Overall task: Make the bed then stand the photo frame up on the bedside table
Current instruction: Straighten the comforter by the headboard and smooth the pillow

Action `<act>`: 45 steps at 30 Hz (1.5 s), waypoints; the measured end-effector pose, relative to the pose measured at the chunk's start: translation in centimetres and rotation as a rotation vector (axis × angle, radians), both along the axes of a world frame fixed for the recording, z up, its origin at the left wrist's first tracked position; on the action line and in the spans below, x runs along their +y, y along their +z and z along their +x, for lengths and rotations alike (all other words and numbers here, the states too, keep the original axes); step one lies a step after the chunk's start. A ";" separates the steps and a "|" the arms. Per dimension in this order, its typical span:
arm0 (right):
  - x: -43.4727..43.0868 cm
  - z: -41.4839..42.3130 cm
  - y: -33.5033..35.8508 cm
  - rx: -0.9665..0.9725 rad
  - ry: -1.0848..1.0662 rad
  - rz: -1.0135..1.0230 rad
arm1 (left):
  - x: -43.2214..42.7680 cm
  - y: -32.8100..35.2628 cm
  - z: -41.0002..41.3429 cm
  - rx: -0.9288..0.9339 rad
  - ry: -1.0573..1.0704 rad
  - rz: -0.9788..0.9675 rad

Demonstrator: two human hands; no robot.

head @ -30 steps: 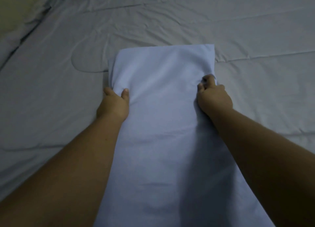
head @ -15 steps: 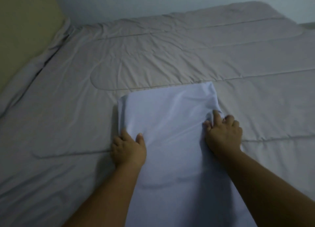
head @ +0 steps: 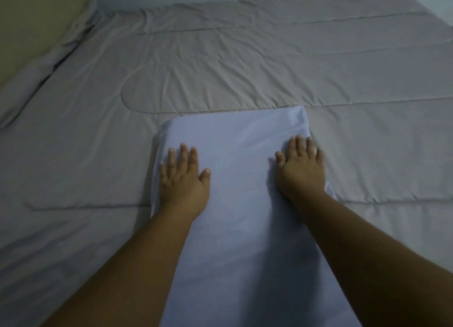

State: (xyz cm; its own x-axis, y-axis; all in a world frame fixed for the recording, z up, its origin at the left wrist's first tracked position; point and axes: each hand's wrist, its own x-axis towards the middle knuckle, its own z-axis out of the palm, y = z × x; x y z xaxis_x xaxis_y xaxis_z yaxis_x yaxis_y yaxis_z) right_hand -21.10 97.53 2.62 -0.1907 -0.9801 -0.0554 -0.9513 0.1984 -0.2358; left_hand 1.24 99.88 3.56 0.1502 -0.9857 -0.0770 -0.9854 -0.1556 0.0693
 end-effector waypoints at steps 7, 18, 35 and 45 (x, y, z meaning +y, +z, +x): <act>4.3 2.4 -1.3 -0.024 0.201 0.009 | 3.8 -0.9 0.3 0.027 -0.008 0.059; 15.0 3.5 -1.4 -0.063 0.105 -0.003 | 13.1 -1.2 -3.2 0.068 -0.189 0.051; 14.7 3.6 2.5 -0.107 -0.008 -0.180 | 12.8 3.0 -4.1 0.177 -0.117 -0.099; 9.0 2.6 -1.3 -0.084 0.199 -0.073 | 8.5 -0.6 -5.7 0.053 -0.108 0.021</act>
State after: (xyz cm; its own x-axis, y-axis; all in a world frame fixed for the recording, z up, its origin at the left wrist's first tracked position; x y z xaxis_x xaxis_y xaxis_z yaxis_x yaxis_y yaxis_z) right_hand -18.47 106.52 1.36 0.0092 -0.9999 0.0097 -0.9466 -0.0118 -0.3223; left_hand -4.48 108.36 2.92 0.0387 -0.9940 -0.1028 -0.9915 -0.0510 0.1197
